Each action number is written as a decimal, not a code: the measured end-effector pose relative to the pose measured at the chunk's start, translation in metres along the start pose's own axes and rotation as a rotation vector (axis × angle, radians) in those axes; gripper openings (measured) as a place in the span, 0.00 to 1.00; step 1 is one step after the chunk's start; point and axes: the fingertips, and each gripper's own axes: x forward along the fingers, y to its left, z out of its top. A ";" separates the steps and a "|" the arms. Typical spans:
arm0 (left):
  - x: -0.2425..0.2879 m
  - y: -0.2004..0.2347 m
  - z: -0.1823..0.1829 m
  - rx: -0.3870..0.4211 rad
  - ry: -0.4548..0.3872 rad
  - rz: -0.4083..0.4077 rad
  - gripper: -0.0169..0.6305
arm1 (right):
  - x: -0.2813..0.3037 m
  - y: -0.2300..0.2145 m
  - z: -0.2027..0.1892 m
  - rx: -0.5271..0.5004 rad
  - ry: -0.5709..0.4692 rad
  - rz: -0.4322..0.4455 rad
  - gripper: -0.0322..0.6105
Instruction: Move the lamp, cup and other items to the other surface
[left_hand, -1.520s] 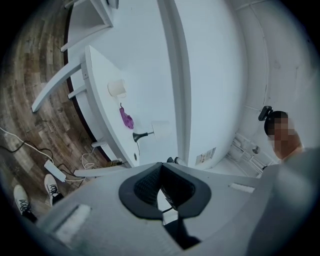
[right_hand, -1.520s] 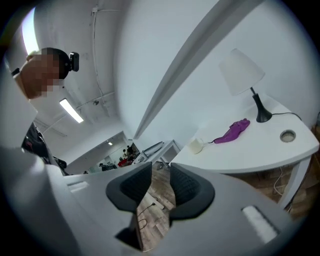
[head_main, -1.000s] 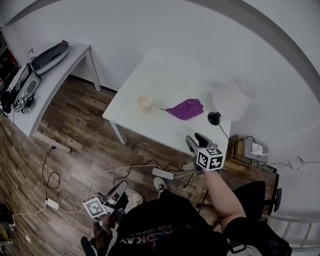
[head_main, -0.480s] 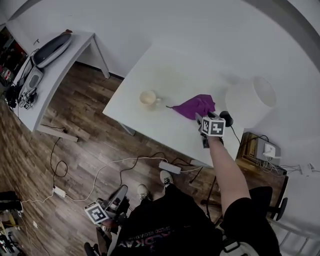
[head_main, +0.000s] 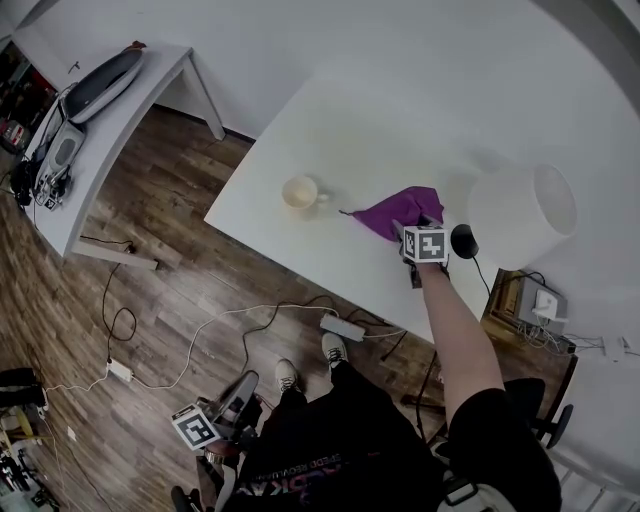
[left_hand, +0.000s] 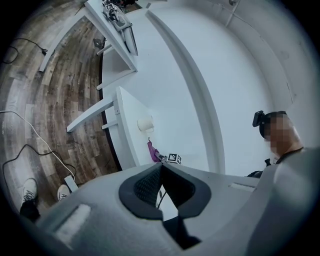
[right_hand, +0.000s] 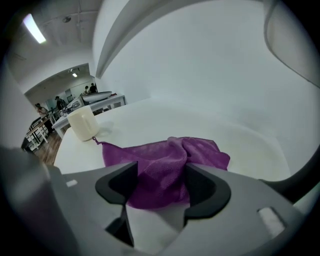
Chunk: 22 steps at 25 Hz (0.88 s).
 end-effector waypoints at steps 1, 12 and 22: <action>0.000 0.001 0.000 0.002 0.003 0.003 0.01 | 0.003 -0.001 -0.002 -0.018 0.004 -0.008 0.50; -0.008 0.002 0.010 0.009 0.000 0.004 0.01 | 0.000 -0.012 -0.004 -0.101 0.017 -0.119 0.22; -0.010 -0.008 0.016 0.054 0.045 -0.045 0.01 | -0.049 0.013 0.013 -0.106 -0.111 -0.100 0.21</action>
